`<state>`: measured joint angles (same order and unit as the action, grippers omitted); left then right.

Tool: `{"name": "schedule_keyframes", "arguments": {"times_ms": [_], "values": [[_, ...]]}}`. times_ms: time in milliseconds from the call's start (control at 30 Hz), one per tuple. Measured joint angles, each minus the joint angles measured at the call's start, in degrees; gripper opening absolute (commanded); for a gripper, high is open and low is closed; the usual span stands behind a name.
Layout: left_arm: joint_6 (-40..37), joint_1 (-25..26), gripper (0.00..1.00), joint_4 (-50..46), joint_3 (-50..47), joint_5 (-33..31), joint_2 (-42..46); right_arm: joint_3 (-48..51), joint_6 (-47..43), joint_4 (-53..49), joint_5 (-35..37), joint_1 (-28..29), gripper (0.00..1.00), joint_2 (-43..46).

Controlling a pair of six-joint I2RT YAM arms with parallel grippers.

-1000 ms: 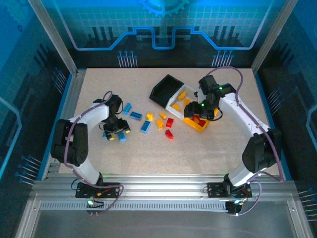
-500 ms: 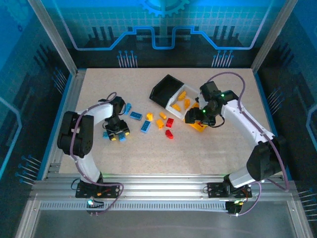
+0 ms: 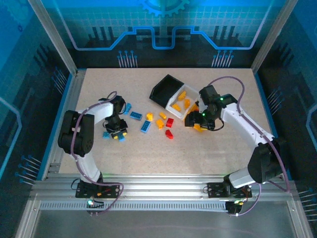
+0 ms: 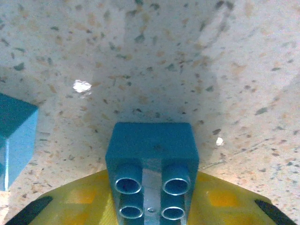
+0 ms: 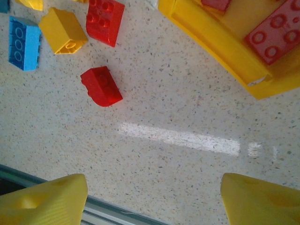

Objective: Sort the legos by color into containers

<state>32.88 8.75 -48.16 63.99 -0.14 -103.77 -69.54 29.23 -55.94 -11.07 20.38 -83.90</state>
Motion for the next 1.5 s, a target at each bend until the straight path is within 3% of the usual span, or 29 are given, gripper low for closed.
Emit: {"name": "schedule_keyframes", "arguments": {"times_ms": [200, 333, 500, 667, 1167, 1333, 1500], "values": [[1.2, 1.6, 0.32, 3.7, -3.1, 5.0, 8.4, 6.3, 4.9, 5.0, -4.7, 0.6, 0.77, -0.2], [3.2, 5.6, 0.33, 5.3, -3.5, 7.8, 13.2, 9.3, 8.4, 8.3, -6.6, 3.6, 0.77, -1.3], [5.5, 10.2, 0.33, 6.8, -3.3, 10.6, 15.3, 9.5, 10.7, 11.2, -7.4, 10.4, 0.78, -4.0], [6.1, 10.4, 0.33, 4.9, 3.2, 11.8, 14.2, 9.6, 11.9, 12.6, -7.6, 13.7, 0.78, -6.0], [1.5, 10.4, 0.35, -2.4, 54.7, 14.0, -17.7, 13.0, 12.9, 10.8, -5.2, 13.7, 0.79, -1.3], [3.3, 10.4, 0.35, -2.5, 64.2, 15.8, -25.7, 13.6, 13.0, 8.5, -2.5, 13.7, 0.79, 3.5], [8.3, 10.3, 0.37, 1.6, 67.0, 19.3, -30.2, 15.2, 13.2, 6.1, 0.2, 13.7, 0.79, 7.0]]}}
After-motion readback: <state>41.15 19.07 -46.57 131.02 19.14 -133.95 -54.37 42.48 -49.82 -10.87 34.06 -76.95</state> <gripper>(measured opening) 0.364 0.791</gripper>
